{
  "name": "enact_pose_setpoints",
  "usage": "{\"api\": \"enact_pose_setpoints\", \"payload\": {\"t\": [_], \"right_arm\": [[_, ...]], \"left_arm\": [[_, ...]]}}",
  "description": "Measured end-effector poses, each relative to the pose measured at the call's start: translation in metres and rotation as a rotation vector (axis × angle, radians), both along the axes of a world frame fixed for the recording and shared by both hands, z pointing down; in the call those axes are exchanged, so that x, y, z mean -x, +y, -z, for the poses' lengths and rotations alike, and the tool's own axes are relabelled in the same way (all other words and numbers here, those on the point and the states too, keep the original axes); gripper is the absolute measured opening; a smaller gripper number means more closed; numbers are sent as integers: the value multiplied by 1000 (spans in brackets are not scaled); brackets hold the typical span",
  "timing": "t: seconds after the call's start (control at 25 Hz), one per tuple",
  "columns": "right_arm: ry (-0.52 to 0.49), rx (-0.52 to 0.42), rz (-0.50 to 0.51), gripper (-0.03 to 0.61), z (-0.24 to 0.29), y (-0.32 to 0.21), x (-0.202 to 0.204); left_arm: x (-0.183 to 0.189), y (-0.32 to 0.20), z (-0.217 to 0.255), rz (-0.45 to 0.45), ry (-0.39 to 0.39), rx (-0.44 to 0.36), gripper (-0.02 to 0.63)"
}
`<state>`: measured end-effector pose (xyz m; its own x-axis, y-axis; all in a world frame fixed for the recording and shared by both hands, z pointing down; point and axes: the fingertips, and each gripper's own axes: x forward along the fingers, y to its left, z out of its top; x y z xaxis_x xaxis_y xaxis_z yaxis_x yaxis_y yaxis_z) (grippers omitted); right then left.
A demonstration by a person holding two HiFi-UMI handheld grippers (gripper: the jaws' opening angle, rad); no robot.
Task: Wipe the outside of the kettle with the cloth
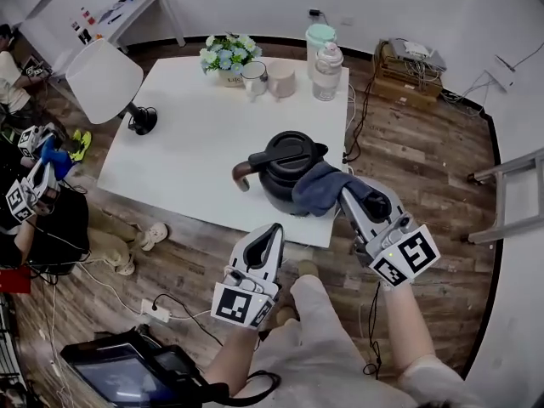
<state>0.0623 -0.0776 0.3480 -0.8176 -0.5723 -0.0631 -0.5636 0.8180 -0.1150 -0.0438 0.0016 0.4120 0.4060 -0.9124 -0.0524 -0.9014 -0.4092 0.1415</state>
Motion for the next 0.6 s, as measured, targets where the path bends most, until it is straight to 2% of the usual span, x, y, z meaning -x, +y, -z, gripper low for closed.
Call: {"api": "enact_pose_setpoints", "payload": {"t": [0.24, 0.6], "right_arm": [[18, 143, -52, 63, -81, -4, -4], [193, 265, -88, 63, -161, -8, -8]], "left_arm": [[1, 6, -29, 18, 4, 56, 8], [3, 9, -54, 22, -1, 97, 8]]}}
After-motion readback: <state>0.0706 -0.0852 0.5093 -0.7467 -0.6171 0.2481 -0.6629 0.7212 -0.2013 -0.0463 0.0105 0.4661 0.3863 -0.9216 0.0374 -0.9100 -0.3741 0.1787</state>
